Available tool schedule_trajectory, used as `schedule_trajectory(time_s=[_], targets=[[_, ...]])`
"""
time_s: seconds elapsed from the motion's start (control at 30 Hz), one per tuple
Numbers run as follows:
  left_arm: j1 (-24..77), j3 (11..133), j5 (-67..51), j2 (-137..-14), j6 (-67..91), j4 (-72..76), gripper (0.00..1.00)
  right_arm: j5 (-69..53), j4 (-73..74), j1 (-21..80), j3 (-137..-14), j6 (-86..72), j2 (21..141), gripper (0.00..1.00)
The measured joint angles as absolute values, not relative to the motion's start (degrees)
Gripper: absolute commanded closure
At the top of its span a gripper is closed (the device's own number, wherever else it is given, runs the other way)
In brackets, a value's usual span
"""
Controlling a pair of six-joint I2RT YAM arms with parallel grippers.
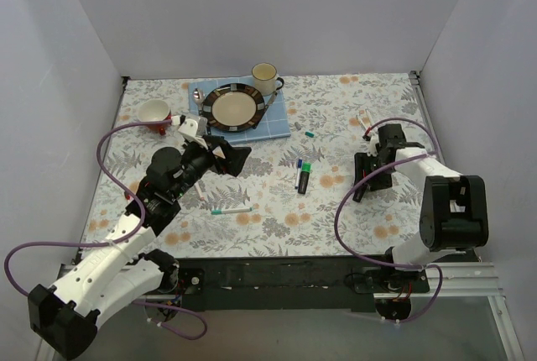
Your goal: Open the pen caps
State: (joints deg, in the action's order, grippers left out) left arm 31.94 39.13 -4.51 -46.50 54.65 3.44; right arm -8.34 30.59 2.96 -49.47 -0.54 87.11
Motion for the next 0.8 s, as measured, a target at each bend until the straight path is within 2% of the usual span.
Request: schedule_trajectory(time_s=[0.2,0.27,0.33,0.6,0.7,0.73,0.8], targets=[[31.94,39.09,-5.63,-46.81,54.72,3.46,0.02,-3.92,29.63,5.67,-49.10,-1.15,88.42,0.38],[31.94,39.09,-6.39,-47.05,54.83,3.51,0.02,-1.43,29.87,7.33,-49.39,-1.17,88.77,0.42],[31.94,39.09,-7.14,-47.37,54.87,3.51,0.02,1.04,30.46,8.78,-50.13,-1.08,89.62,0.49],[31.94,39.03,-9.54,-47.97,55.46,4.34,0.02,7.97,33.01,14.66,-53.78,1.87,93.17,0.68],[31.94,38.94,-11.27,-49.36,57.56,5.37,0.02,10.20,32.77,16.75,-53.71,4.05,93.10,0.82],[31.88,38.79,-12.10,-50.00,58.67,5.85,0.02,10.37,32.53,17.06,-53.56,4.78,92.97,0.90],[31.68,37.80,-14.17,-51.37,62.19,7.86,0.02,9.89,31.73,17.34,-52.95,6.70,92.27,0.94]])
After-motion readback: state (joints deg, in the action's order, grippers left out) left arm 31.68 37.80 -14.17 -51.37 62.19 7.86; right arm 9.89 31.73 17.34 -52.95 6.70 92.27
